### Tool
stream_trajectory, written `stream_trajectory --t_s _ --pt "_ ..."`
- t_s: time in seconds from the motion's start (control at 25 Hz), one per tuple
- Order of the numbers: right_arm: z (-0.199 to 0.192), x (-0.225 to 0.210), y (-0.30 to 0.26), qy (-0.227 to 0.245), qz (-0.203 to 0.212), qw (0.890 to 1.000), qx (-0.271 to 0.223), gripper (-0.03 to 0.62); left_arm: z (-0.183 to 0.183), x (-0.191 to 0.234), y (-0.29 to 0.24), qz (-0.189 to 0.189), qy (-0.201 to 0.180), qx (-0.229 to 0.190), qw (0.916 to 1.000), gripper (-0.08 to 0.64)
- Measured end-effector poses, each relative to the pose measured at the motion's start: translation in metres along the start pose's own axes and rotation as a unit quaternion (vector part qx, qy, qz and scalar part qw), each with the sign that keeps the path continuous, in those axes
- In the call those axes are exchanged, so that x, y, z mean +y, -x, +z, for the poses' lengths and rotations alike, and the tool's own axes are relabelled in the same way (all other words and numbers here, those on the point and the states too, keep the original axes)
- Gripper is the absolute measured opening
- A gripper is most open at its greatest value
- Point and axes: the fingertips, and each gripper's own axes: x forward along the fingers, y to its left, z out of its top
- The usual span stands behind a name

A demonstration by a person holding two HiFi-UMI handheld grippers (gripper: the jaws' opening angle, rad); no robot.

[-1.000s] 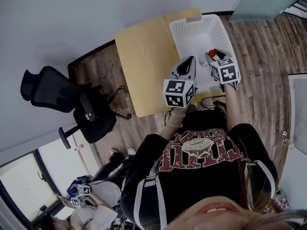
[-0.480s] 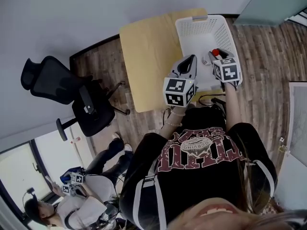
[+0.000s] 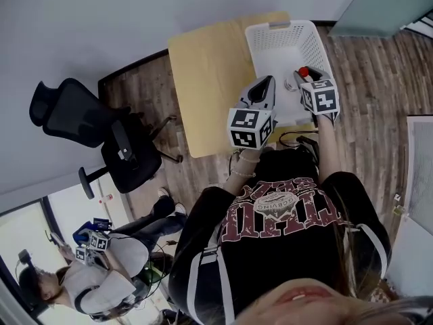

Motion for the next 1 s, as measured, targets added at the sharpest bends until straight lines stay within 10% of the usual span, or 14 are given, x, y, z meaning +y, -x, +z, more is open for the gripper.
stream_trajectory --t_s 1.0 --pt "0.061 0.046 0.049 0.039 0.024 0.996 -0.070 0.158 0.003 0.015 0.035 0.008 -0.004 -0.013 0.9999 0.047"
